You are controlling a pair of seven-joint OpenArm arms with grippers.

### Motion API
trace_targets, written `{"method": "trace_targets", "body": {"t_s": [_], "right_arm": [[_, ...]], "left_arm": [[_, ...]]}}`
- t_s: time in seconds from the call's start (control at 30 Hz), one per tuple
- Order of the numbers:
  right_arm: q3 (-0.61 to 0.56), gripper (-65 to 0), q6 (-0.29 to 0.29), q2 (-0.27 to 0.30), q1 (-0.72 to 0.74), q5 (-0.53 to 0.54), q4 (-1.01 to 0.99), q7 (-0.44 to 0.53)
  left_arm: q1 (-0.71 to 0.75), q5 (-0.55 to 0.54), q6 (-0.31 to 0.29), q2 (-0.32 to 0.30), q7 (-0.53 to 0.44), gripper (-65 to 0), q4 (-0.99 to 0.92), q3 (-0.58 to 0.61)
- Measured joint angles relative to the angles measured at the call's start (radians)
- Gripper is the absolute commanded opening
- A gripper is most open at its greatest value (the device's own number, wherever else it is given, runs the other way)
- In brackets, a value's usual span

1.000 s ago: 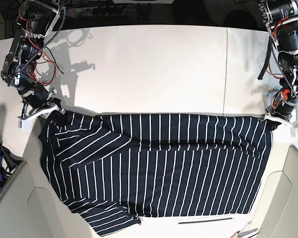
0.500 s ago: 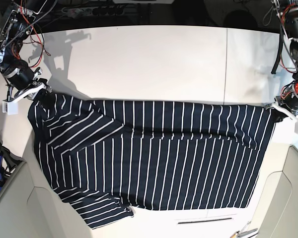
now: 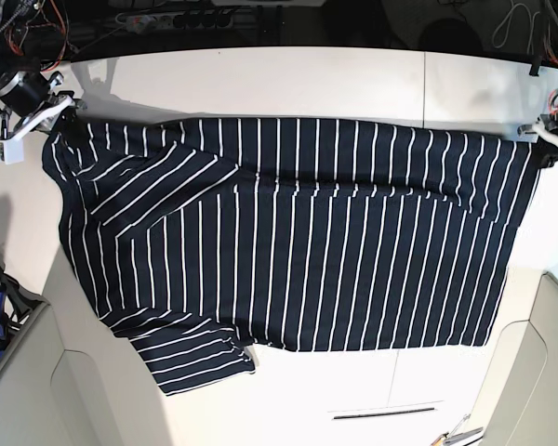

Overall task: Fold the T-shirt properly
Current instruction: 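Pull the folded edge back toward the robot and release both grippers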

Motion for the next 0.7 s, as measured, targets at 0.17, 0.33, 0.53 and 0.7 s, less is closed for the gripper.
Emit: {"method": "trace_targets", "body": {"t_s": [0.17, 0.33, 0.53, 0.7], "right_arm": [[0.066, -65.0, 0.000, 0.000, -0.043, 0.049, 0.002, -0.022], [0.126, -65.0, 0.009, 0.000, -0.058, 0.094, 0.005, -0.056], [0.131, -65.0, 0.008, 0.000, -0.091, 0.090, 0.005, -0.059], [0.131, -56.9, 0.008, -0.002, -0.093, 0.065, 0.005, -0.057]], "left_arm": [[0.099, 0.005, -0.001, 0.005, 0.006, -65.0, 0.096, -0.030], [0.139, 0.002, -0.003, 0.007, 0.007, -65.0, 0.118, -0.034], [0.145, 0.004, -0.003, 0.020, 0.007, -65.0, 0.118, -0.034], [0.145, 0.009, -0.003, 0.036, 0.008, -54.2, 0.118, -0.034]]}}
